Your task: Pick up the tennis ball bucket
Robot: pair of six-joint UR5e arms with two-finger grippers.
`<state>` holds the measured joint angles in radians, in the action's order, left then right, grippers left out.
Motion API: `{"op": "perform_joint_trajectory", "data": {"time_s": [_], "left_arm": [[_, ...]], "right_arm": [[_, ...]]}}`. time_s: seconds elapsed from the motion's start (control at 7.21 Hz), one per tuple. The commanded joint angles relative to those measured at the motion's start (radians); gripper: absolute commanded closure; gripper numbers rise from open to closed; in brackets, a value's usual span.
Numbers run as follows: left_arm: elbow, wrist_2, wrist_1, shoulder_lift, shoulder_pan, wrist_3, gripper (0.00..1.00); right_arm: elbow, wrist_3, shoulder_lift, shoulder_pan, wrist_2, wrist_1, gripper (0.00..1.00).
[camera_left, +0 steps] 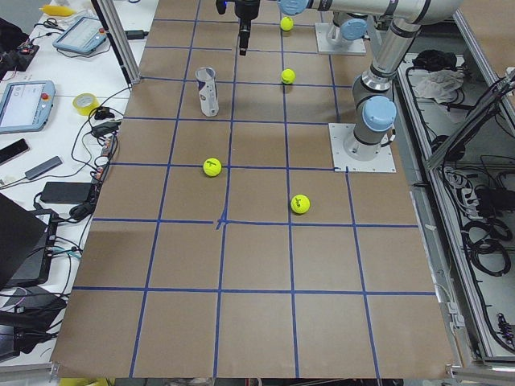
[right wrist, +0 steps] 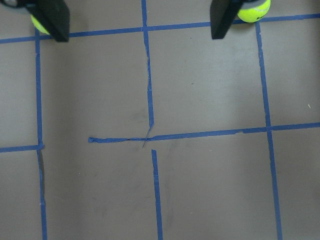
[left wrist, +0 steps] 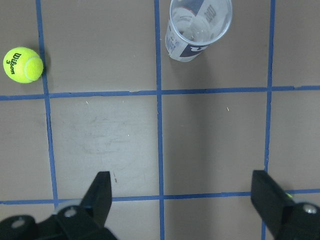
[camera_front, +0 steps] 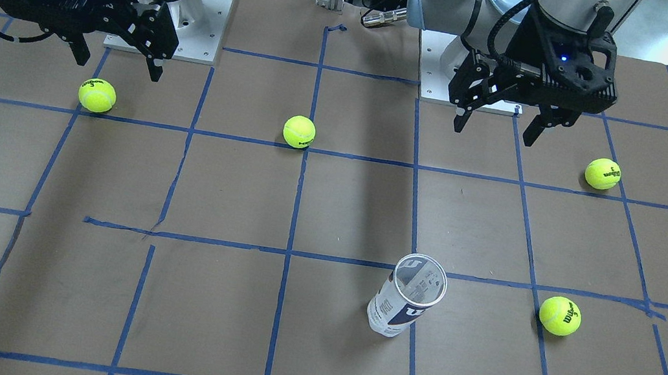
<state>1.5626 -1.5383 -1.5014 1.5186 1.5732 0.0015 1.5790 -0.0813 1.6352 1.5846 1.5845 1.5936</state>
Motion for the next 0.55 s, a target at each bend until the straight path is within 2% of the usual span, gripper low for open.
{"op": "perform_joint_trajectory", "data": {"time_s": [0.0, 0.42], "left_arm": [[0.002, 0.001, 0.003, -0.001, -0.001, 0.002, 0.0], [0.002, -0.005, 0.001, -0.003, -0.002, 0.003, 0.0]], "right_arm": [[0.001, 0.0, -0.002, 0.0, -0.001, 0.0, 0.0], [0.001, 0.001, -0.002, 0.0, 0.0, 0.0, 0.0]]}}
